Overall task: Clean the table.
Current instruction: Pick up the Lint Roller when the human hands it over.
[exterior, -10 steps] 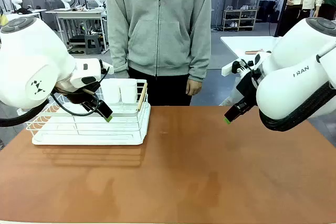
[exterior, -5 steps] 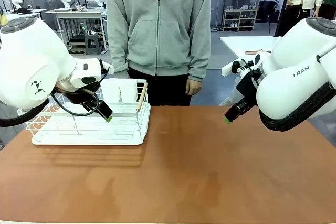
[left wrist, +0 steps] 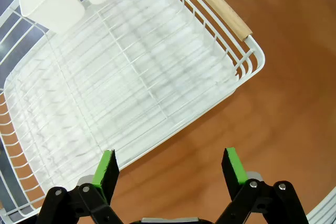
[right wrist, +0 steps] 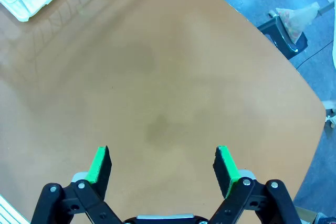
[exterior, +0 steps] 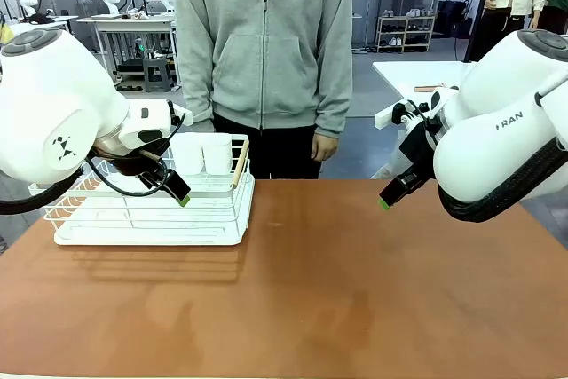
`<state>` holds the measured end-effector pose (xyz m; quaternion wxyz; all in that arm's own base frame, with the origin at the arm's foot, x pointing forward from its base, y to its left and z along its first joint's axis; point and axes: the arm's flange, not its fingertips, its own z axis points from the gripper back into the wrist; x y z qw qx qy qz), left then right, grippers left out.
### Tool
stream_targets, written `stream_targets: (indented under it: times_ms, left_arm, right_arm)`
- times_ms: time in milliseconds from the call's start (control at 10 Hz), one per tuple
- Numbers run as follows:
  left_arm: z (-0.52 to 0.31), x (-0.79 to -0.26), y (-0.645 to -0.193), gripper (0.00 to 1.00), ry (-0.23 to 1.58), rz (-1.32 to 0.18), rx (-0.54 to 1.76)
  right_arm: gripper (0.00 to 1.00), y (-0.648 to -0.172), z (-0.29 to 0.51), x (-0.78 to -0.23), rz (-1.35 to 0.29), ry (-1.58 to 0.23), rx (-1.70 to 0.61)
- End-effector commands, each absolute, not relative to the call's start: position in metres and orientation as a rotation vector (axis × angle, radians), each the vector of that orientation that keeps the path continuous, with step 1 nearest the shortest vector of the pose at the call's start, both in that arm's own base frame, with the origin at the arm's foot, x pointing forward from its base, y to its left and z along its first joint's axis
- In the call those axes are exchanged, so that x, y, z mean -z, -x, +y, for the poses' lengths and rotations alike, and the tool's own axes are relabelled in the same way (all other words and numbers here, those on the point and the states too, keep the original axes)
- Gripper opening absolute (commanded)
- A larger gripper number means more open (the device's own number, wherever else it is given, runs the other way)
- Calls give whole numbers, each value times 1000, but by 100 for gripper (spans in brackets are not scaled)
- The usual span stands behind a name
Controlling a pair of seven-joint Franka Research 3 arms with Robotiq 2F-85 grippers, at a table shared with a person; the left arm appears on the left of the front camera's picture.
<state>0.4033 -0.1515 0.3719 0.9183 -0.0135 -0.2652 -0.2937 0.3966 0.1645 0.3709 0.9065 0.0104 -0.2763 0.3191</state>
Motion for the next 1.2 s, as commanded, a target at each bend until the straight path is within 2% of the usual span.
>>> stream_targets:
  times_ms: [0,100,300,600,900,1100]
  left_arm:
    - [-152,-372,-403,100,28,-545,604]
    - [-139,-387,-415,100,138,-511,532]
    - [-96,-430,-438,100,383,-439,371]
    - [-17,-465,-445,100,824,-307,153]
    - [83,-467,-421,100,1084,-285,9]
    - [146,-463,-400,100,1106,-311,-92]
  right_arm:
    - [100,-397,165,-371,-570,-21,-659]
    - [100,-408,154,-390,-585,-69,-590]
    - [100,-430,120,-436,-565,-294,-390]
    - [100,-441,58,-470,-425,-658,-126]
    - [100,-432,-22,-471,-362,-993,63]
    - [100,-419,-86,-455,-374,-1141,181]
